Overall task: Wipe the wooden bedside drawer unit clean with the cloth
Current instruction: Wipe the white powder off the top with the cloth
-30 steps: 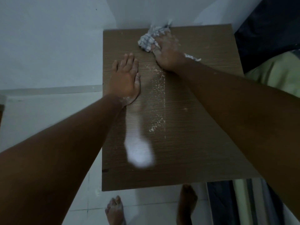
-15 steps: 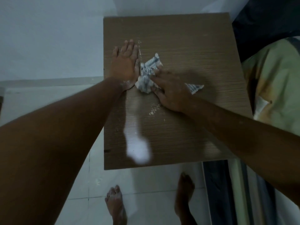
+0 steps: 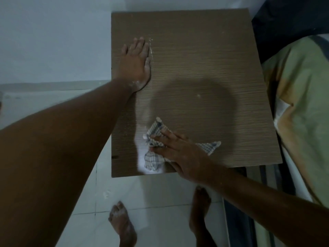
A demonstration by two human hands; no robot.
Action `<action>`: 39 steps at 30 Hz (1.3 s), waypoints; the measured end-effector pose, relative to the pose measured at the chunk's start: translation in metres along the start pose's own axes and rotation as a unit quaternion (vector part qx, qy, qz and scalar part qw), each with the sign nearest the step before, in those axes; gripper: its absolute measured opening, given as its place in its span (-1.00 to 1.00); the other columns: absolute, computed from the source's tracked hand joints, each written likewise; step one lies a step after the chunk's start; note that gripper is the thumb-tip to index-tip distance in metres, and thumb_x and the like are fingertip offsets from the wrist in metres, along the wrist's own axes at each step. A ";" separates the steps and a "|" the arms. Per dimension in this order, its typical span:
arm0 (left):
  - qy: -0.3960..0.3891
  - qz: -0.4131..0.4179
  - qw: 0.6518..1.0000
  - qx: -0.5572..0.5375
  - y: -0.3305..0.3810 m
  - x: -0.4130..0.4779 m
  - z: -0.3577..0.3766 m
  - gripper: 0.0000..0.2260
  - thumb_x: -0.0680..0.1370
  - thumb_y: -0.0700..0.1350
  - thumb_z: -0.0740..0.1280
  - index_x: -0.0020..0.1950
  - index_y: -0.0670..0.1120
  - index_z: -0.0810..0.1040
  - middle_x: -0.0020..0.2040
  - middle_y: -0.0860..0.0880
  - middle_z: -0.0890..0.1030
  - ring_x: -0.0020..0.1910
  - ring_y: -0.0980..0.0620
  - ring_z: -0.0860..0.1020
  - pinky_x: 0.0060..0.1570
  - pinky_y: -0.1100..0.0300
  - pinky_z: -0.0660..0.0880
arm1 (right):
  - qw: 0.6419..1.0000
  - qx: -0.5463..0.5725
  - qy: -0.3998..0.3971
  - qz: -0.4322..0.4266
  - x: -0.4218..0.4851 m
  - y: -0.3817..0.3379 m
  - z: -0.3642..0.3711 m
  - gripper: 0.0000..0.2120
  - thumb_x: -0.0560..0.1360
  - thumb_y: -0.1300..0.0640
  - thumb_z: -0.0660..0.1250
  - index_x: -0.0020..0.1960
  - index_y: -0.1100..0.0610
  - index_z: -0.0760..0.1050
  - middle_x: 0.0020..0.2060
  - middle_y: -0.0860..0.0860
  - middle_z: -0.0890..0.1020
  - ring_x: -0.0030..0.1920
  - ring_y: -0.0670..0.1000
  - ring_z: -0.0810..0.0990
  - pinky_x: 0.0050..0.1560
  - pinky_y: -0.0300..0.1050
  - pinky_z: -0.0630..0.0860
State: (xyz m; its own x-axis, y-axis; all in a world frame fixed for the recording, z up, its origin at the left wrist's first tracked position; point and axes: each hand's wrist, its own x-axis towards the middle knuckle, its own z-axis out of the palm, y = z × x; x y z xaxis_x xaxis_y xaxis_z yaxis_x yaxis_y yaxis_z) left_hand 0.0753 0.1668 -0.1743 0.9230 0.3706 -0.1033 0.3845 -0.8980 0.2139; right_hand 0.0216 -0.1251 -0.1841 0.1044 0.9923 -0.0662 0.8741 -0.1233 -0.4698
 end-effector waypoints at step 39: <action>0.006 -0.029 0.993 -0.111 -0.068 -0.016 0.002 -0.46 0.74 -0.03 0.00 0.66 -0.25 -0.05 0.67 -0.23 -0.14 0.66 -0.20 -0.13 0.63 -0.04 -0.07 | 0.926 -0.077 0.185 0.320 0.271 0.162 -0.106 -0.49 0.64 -0.10 0.08 0.55 0.02 0.26 0.54 0.12 0.29 0.57 0.20 0.14 0.56 0.07 0.05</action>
State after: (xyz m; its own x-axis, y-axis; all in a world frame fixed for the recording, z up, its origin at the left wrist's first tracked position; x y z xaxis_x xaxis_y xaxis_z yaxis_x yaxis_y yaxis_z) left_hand 0.0344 0.2215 -0.1889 0.8992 0.4233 -0.1105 0.4285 -0.8017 0.4167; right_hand 0.2415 0.1252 -0.1852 0.7557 0.6541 0.0319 0.6303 -0.7133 -0.3064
